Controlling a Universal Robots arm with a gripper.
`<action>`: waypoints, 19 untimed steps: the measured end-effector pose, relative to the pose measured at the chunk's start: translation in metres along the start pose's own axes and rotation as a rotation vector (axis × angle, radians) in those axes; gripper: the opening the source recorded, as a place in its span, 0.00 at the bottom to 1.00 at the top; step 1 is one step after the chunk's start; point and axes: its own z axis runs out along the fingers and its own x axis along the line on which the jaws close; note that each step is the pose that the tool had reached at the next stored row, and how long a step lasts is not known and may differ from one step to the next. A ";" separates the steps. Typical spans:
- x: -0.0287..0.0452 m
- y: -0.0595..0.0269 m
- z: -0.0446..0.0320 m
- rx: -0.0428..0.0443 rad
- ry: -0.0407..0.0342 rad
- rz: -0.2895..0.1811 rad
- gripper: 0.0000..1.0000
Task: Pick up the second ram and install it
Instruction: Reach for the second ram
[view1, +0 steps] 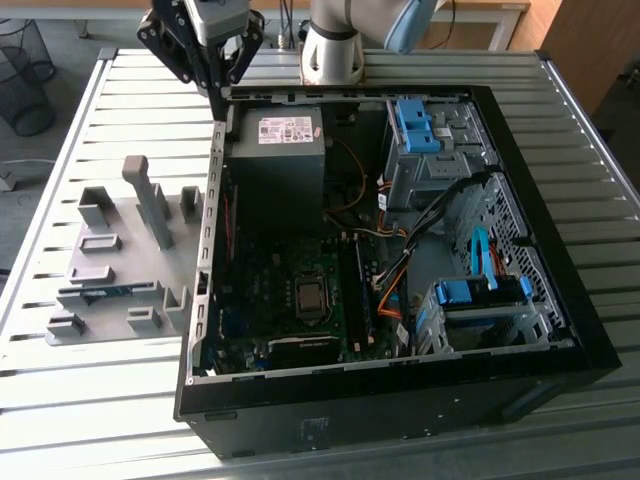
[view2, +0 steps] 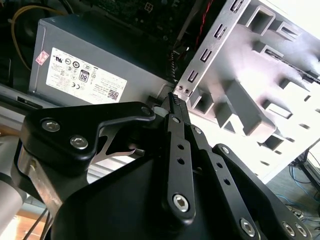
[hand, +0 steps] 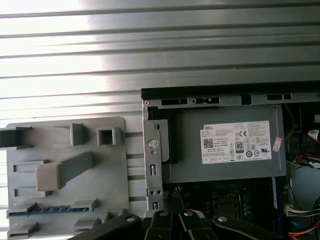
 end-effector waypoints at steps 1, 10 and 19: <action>0.0006 0.0000 0.0001 0.0000 0.0000 0.000 0.10; 0.0057 -0.0005 0.0007 0.0000 0.0000 0.000 0.10; 0.0096 -0.0008 0.0012 0.0000 0.0001 0.000 0.10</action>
